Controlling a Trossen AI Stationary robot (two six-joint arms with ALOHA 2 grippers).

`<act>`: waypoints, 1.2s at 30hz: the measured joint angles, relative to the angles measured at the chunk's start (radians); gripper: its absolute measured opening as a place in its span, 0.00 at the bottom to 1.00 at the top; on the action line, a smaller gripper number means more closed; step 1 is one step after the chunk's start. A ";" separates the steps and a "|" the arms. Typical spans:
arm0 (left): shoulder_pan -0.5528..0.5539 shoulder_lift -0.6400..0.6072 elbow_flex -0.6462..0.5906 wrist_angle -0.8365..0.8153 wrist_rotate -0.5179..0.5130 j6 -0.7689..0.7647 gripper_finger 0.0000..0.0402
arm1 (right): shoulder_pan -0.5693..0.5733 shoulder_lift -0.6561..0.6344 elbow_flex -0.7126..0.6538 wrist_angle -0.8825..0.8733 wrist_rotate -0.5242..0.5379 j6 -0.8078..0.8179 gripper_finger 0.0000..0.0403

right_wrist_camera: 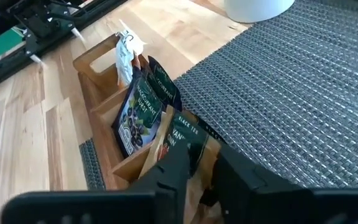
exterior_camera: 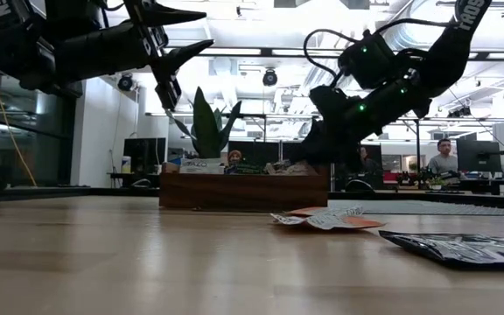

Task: Pick & Place Tea
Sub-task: Put the brown tea bag into the right section of the wooden organizer, then put the orange tea bag into the left section of the wooden organizer

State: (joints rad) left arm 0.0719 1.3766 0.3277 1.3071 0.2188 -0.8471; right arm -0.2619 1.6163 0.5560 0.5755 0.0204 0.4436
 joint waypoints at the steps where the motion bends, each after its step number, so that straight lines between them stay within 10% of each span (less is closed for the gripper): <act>1: 0.000 0.000 0.000 0.000 0.000 0.000 0.38 | 0.000 -0.006 -0.001 -0.002 0.000 -0.010 0.19; 22: 0.000 0.000 0.001 -0.044 0.001 0.001 0.38 | -0.019 -0.318 -0.001 -0.252 -0.019 -0.065 0.28; 36: 0.000 0.000 0.066 -0.423 0.073 0.031 0.38 | 0.170 -0.545 0.000 -0.648 -0.017 0.060 0.01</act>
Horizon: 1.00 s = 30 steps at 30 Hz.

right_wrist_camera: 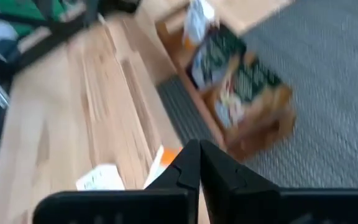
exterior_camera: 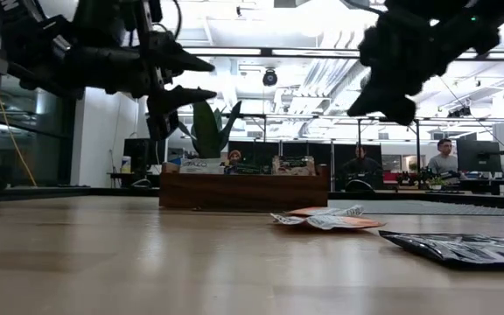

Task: Pick & Place Tea
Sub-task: Put the orange tea bag into the left section of the wooden organizer

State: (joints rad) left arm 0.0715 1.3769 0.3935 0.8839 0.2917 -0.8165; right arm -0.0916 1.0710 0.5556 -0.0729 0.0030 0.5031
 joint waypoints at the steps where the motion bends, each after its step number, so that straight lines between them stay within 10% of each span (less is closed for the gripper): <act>1: 0.000 0.000 0.013 -0.032 0.004 0.009 0.38 | 0.020 0.000 0.000 -0.026 0.016 0.022 0.02; 16: 0.000 0.047 0.188 -0.316 0.005 0.184 0.38 | 0.360 0.166 0.000 -0.029 0.197 0.286 0.00; 30: 0.000 0.174 0.218 -0.310 0.081 0.152 0.38 | 0.368 0.577 0.281 -0.075 0.195 0.215 0.00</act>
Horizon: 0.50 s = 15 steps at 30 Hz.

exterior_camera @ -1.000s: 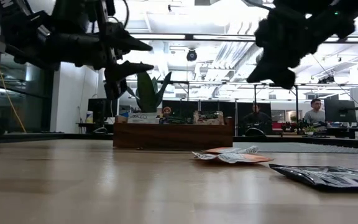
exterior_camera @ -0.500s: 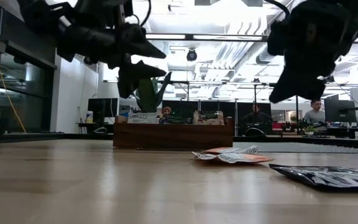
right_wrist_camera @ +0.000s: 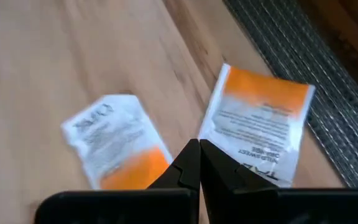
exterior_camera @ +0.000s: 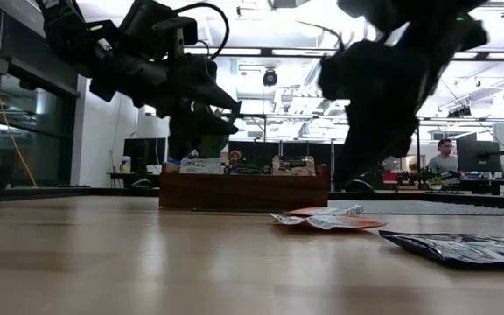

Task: Pick & Place Tea
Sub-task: Put the orange tea bag into the left section of the wooden organizer

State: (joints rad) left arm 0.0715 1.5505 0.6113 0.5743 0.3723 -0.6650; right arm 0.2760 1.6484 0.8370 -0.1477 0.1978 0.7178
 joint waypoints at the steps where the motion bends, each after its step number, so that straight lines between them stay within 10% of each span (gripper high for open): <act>1: 0.000 0.002 0.000 -0.001 0.000 0.003 0.38 | -0.003 0.026 0.025 -0.023 -0.001 0.003 0.00; 15: 0.000 0.003 0.000 0.001 0.011 0.010 0.38 | -0.042 0.121 0.139 -0.121 0.024 0.163 0.00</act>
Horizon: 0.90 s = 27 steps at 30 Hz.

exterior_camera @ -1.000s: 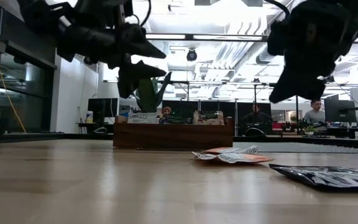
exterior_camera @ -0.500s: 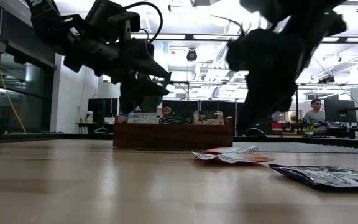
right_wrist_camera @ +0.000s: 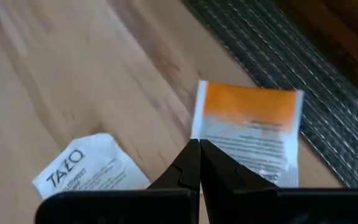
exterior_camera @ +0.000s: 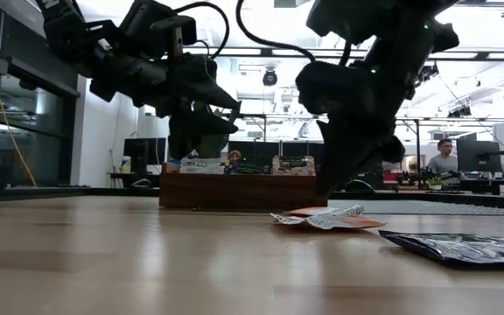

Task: Pick & Place Tea
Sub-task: Put the orange tea bag into the left section of the wooden organizer

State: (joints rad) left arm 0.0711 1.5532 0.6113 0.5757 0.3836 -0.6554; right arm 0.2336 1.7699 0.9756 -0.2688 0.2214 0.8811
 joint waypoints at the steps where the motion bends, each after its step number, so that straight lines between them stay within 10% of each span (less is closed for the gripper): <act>1: 0.000 0.000 0.000 0.000 0.000 0.000 0.38 | -0.003 0.000 0.000 -0.006 -0.006 0.020 0.00; 16: 0.000 0.000 -0.001 -0.002 -0.035 0.000 0.38 | -0.005 0.024 -0.002 -0.081 -0.050 0.191 0.00; 27: 0.000 0.000 -0.001 -0.003 -0.033 0.000 0.38 | 0.007 0.029 0.001 -0.154 -0.193 -0.114 0.00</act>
State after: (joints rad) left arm 0.0715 1.5532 0.6106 0.5729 0.3509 -0.6552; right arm 0.2410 1.7988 0.9764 -0.4228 0.0281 0.7668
